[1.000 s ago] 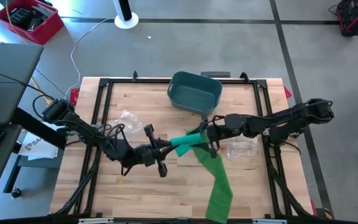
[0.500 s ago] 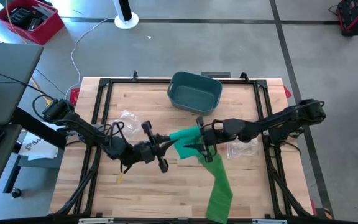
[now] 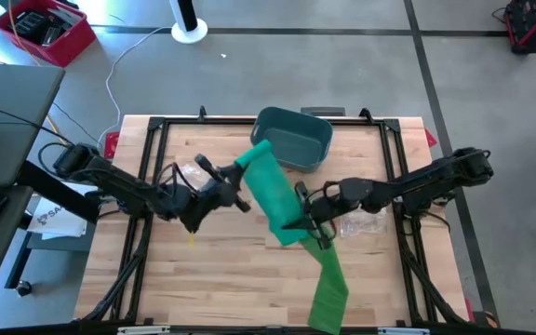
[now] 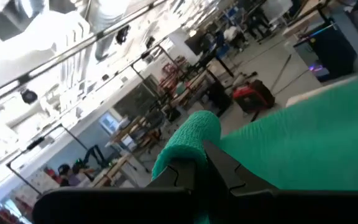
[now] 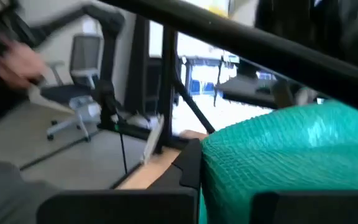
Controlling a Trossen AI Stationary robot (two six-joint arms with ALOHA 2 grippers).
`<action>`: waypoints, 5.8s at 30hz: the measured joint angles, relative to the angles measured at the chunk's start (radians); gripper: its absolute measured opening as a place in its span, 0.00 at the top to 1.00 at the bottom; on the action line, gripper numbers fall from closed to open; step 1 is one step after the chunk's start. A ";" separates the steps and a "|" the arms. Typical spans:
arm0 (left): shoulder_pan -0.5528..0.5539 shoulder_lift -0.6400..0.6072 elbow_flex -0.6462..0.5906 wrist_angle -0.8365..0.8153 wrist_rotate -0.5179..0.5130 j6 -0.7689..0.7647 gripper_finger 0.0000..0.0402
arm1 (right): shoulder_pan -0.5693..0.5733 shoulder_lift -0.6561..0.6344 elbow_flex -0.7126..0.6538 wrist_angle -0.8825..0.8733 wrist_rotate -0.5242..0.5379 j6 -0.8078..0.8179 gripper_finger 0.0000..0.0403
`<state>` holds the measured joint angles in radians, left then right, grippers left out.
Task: Roll bandage
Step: Roll the light green bandage
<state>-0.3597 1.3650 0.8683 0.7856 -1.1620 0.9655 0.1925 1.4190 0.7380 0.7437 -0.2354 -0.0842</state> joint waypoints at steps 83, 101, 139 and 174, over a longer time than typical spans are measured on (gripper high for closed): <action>0.075 0.058 -0.358 0.395 0.281 -0.568 0.99 | -0.054 -0.149 0.220 -0.413 -0.109 0.292 1.00; 0.183 0.159 -0.355 0.501 0.347 -0.683 0.99 | -0.014 -0.149 0.220 -0.220 -0.157 0.294 1.00; 0.133 0.285 -0.246 0.784 0.515 -0.648 0.99 | -0.144 -0.121 -0.006 -0.330 -0.112 0.415 1.00; 0.206 0.112 -0.155 0.783 0.804 -0.902 0.99 | -0.215 0.125 -0.161 -0.024 -0.235 0.428 1.00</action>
<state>-0.1540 1.4775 0.7135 1.5681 -0.3580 0.0640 -0.0226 1.5436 0.5774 0.7194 -0.4701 0.3440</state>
